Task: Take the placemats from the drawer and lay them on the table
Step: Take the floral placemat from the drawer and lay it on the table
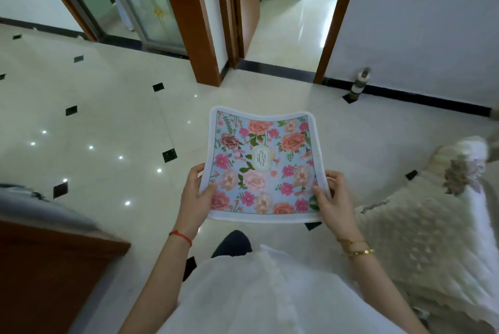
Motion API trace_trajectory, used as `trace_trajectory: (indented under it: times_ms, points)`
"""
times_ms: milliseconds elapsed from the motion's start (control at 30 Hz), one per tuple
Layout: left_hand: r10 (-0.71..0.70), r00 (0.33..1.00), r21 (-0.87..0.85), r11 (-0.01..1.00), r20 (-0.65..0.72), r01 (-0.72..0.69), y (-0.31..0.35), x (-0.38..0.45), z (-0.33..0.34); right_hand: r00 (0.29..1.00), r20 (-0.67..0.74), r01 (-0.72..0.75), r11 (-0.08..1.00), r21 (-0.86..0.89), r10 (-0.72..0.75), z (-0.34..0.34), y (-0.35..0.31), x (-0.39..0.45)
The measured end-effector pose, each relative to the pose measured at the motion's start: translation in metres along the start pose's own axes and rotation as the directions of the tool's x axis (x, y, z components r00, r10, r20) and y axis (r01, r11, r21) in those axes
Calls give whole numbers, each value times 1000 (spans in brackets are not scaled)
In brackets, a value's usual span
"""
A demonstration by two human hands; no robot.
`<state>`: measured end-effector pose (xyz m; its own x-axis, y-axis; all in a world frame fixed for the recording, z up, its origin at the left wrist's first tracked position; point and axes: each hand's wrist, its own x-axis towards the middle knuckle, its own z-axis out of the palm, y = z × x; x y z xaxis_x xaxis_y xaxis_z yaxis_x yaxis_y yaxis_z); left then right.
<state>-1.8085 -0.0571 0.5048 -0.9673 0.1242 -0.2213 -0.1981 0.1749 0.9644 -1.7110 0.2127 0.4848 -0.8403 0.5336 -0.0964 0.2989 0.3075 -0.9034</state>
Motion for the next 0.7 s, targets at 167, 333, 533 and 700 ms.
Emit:
trace_trajectory:
  times_ms: [167, 333, 533, 700]
  points:
    - [4, 993, 40, 999, 118, -9, 17, 104, 40, 994, -91, -59, 998, 33, 62, 5, 5, 81]
    - [13, 975, 25, 1000, 223, -19, 52, 213, 98, 973, -197, -112, 991, 67, 123, -2, 2, 174]
    - [82, 898, 53, 992, 432, -116, 116, 350, 193, 899, -397, -138, 980, 144, 185, -37, -11, 284]
    - [83, 777, 80, 982, 624, -170, 157, 430, 290, 775, -569, -183, 959, 215, 275, -76, -8, 341]
